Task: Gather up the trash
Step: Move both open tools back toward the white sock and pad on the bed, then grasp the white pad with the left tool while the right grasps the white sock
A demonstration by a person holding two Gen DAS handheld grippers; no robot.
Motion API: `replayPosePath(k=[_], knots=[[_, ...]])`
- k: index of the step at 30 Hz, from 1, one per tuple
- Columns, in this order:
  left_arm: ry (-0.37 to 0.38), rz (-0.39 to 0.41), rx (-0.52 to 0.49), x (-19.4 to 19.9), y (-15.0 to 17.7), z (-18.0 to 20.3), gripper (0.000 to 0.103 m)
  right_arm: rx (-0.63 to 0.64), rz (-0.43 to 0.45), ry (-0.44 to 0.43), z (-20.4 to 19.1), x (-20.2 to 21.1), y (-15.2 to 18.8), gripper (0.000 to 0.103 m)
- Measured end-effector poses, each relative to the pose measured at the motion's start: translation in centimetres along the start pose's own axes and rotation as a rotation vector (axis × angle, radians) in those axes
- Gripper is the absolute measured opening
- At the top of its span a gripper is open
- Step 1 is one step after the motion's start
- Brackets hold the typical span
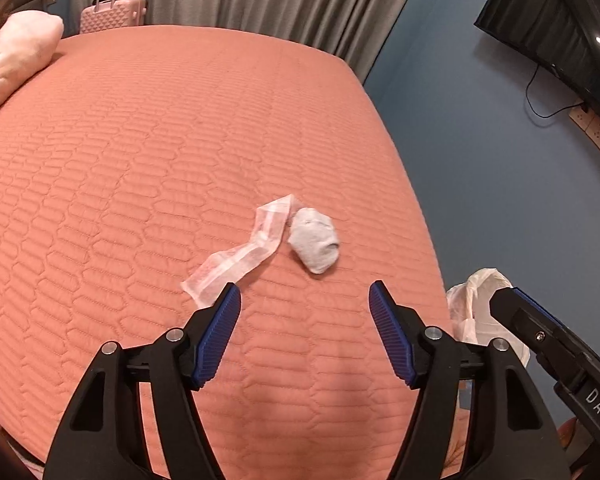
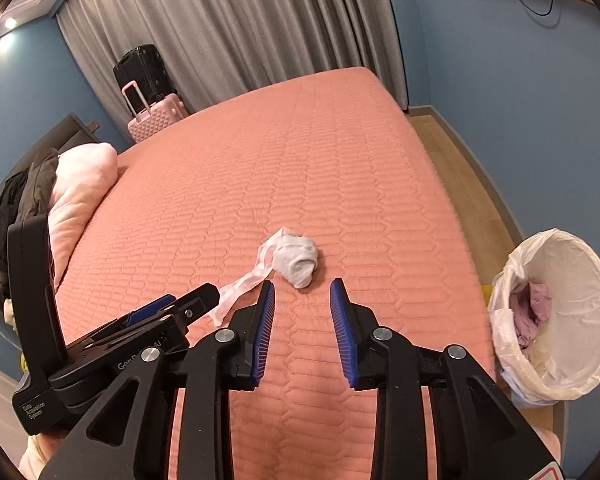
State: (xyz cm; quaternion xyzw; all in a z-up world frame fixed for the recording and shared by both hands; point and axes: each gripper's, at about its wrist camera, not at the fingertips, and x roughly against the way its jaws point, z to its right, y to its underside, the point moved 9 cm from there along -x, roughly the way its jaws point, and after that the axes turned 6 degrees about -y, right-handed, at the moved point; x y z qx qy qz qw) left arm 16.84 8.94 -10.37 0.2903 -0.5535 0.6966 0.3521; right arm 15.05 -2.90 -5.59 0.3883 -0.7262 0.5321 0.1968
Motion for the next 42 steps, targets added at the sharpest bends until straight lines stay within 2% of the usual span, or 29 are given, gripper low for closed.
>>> replayPosePath(k=[9,12,31,39,42], knots=[[-0.055,-0.046,0.028,-2.3,0.9,-4.3,0.067,0.024,-0.059,0.0,-1.8,-4.5,0.9,0.046],[-0.068,-0.062,0.025,-3.3,1.0,-5.0,0.07,0.023,-0.087,0.005,-1.7,-6.2,1.1,0.046],[-0.084,-0.184,0.01,-11.2,0.4,-5.9,0.07,-0.017,-0.222,0.048,0.9,-17.8,0.3,0.046],[-0.09,-0.167,-0.008,-12.6,-0.7,-6.1,0.07,-0.054,-0.258,0.058,2.2,-21.1,0.6,0.046],[-0.097,-0.156,-0.026,-12.9,-0.9,-5.8,0.066,-0.071,-0.273,0.05,2.2,-21.6,1.1,0.044]])
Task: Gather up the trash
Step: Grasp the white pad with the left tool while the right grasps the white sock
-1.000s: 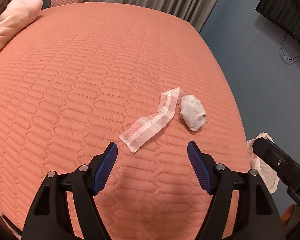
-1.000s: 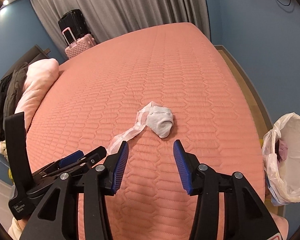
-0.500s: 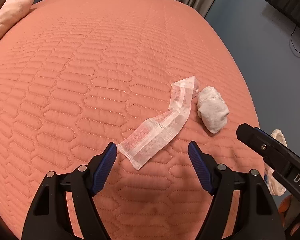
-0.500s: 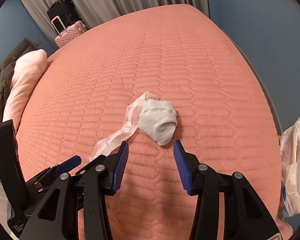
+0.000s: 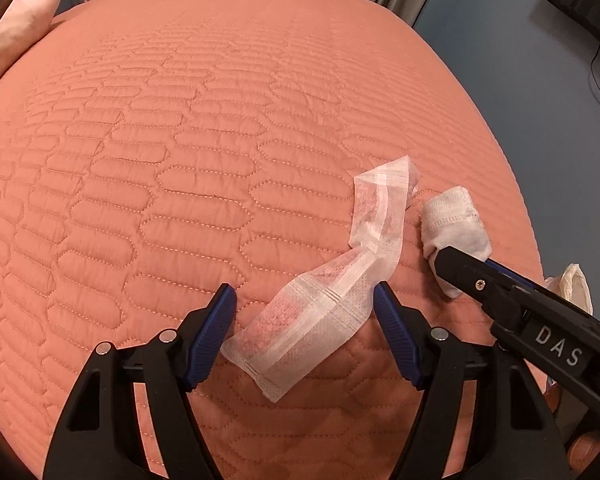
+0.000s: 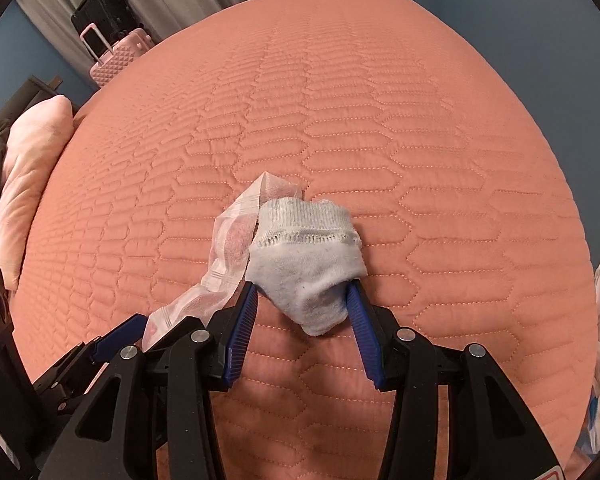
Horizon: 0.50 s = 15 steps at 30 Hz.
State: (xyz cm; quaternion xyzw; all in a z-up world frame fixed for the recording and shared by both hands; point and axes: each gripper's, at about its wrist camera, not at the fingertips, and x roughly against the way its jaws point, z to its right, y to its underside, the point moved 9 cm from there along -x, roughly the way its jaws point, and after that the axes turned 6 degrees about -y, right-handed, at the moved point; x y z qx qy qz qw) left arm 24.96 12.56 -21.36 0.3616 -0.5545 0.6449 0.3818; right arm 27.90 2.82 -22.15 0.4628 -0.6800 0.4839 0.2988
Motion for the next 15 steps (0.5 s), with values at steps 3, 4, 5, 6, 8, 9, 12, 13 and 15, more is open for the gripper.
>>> replayPosePath(k=[3,4,5,6,8,9,12,13,15], knots=[[-0.005,0.001,-0.018,-0.6,-0.1,0.4,0.056,-0.004,-0.007,-0.008,0.1,-0.2,0.4,0.035],[0.0,0.002,-0.02,-0.8,-0.1,0.7,0.05,-0.002,-0.011,-0.008,0.2,-0.2,0.5,0.031],[0.007,-0.001,-0.02,-0.7,-0.1,0.7,0.044,-0.001,-0.014,-0.011,0.1,-0.2,0.6,0.029],[0.019,-0.005,-0.021,-0.6,-0.2,0.9,0.039,-0.001,-0.014,-0.015,0.1,-0.1,0.8,0.025],[0.048,-0.019,-0.032,-0.5,-0.1,1.6,0.022,-0.002,-0.011,-0.016,0.2,0.4,1.0,0.021],[0.054,-0.021,-0.034,-0.3,0.0,2.0,0.019,-0.008,-0.009,-0.021,0.3,0.7,1.1,0.021],[0.058,-0.012,-0.036,0.4,0.3,2.6,0.015,-0.026,0.004,-0.035,0.7,2.1,1.8,0.019],[0.065,-0.008,-0.038,0.9,0.5,2.8,0.015,-0.033,0.011,-0.038,0.8,2.7,2.0,0.019],[0.068,0.009,-0.047,1.8,0.8,3.3,0.015,-0.043,0.026,-0.044,1.1,4.1,2.3,0.019]])
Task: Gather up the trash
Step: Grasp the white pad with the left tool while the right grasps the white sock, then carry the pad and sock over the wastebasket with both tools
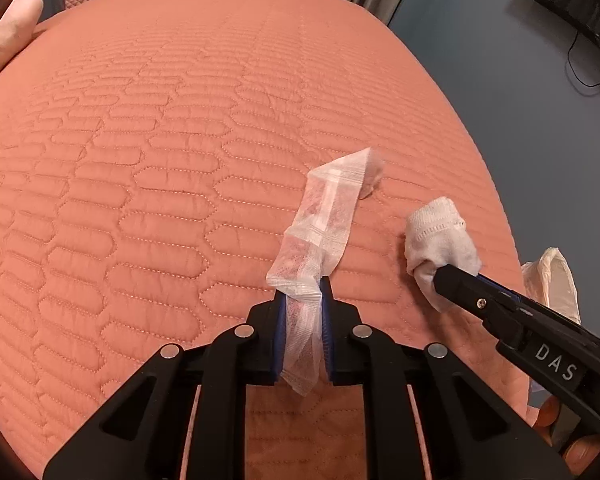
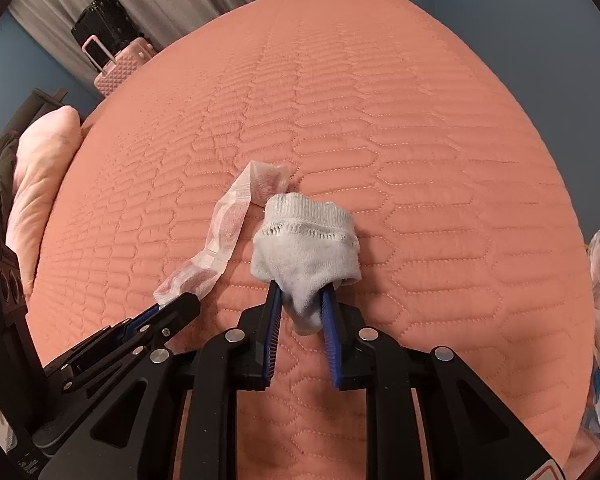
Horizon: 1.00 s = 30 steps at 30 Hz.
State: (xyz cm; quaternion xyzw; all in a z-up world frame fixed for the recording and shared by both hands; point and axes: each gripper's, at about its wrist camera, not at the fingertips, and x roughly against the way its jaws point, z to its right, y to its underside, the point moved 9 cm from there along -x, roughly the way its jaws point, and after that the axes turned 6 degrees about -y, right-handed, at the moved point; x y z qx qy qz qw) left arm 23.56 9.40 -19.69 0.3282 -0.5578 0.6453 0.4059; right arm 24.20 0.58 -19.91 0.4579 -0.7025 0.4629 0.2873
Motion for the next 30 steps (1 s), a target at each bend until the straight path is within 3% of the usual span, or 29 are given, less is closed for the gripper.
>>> replayPosePath(k=[8,11,17,20,22,24,30], knots=[[0.015,0.064,-0.047,4.4,0.7,2.7,0.015,-0.005,0.079,-0.02,0.6,6.0,0.4,0.013],[0.022,0.086,-0.067,5.7,0.3,3.9,0.015,-0.002,0.103,-0.031,1.0,8.2,0.7,0.001],[0.036,0.114,-0.098,8.3,1.6,6.2,0.015,0.003,0.135,-0.031,2.0,11.8,2.2,0.001],[0.045,0.126,-0.106,9.5,2.4,6.9,0.015,0.001,0.138,-0.025,2.5,12.7,3.4,0.008],[0.043,0.128,-0.117,9.9,2.9,7.5,0.015,-0.008,0.121,-0.016,3.0,12.6,4.6,0.026],[0.046,0.125,-0.122,10.2,3.5,7.9,0.015,-0.019,0.106,-0.018,3.3,12.2,6.0,0.035],[0.036,0.109,-0.146,10.5,5.1,8.4,0.015,-0.006,0.044,-0.012,2.9,10.2,9.2,0.036]])
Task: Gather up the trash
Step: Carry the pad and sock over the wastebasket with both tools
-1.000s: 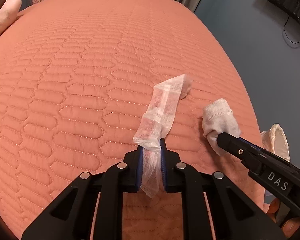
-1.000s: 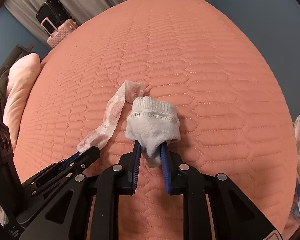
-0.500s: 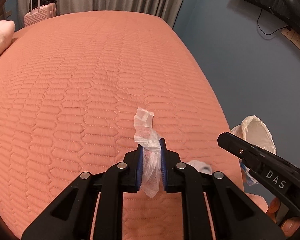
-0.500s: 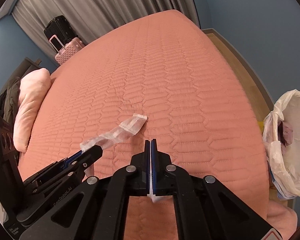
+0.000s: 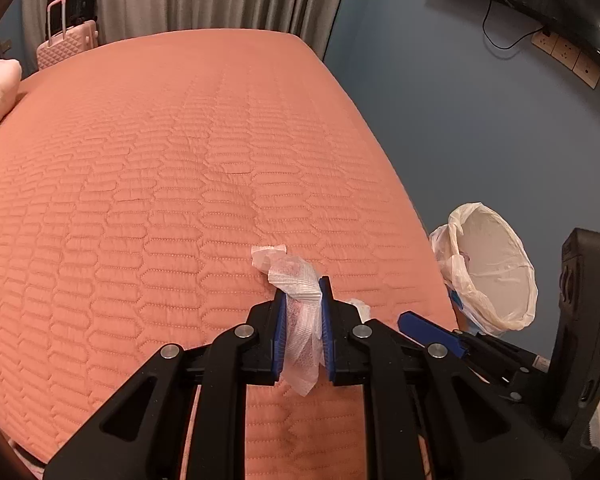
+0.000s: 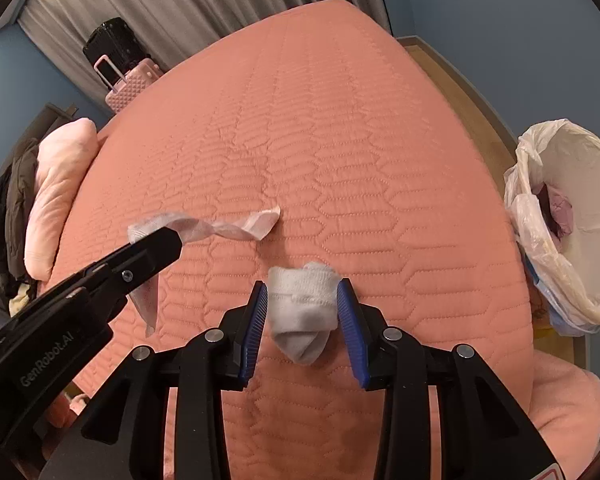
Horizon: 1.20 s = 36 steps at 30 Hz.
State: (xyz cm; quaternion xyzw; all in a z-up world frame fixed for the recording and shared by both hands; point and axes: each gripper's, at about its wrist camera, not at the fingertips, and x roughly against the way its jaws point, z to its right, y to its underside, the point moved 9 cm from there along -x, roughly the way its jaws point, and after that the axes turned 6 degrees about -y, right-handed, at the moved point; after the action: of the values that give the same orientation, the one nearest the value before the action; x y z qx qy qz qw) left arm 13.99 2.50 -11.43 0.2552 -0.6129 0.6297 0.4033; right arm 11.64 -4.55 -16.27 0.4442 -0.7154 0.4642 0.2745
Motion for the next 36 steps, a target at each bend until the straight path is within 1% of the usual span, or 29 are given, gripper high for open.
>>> replayPosePath(k=[7,8,10,13,14,18,23,30,36], knots=[[-0.017,-0.034,0.018,-0.4,1.1,-0.9,0.015,0.004,-0.04,0.022,0.2,-2.7,0.3,0.036],[-0.017,-0.038,0.022,-0.5,1.1,-1.1,0.015,0.001,-0.052,0.022,0.3,-3.1,0.5,0.034],[-0.02,-0.042,0.023,-0.5,1.2,-1.4,0.015,0.001,-0.058,0.022,0.4,-3.5,0.6,0.025],[-0.022,-0.045,0.024,-0.5,1.3,-1.4,0.015,0.01,-0.058,0.027,0.5,-3.4,0.8,0.014],[-0.021,-0.047,0.026,-0.5,1.3,-1.4,0.015,0.008,-0.055,0.026,0.5,-3.3,0.8,0.013],[-0.023,-0.044,0.023,-0.3,1.2,-0.9,0.015,0.013,-0.025,0.031,0.6,-2.0,0.5,0.01],[-0.022,-0.02,-0.001,0.7,0.7,0.0,0.015,0.022,0.023,0.018,0.4,0.4,-0.1,0.009],[-0.006,0.026,-0.044,2.9,-0.5,2.2,0.015,0.041,0.109,-0.004,-0.2,5.1,-1.6,0.01],[0.01,0.058,-0.087,4.6,-1.2,5.0,0.015,0.031,0.179,-0.017,0.4,9.4,-2.2,0.01]])
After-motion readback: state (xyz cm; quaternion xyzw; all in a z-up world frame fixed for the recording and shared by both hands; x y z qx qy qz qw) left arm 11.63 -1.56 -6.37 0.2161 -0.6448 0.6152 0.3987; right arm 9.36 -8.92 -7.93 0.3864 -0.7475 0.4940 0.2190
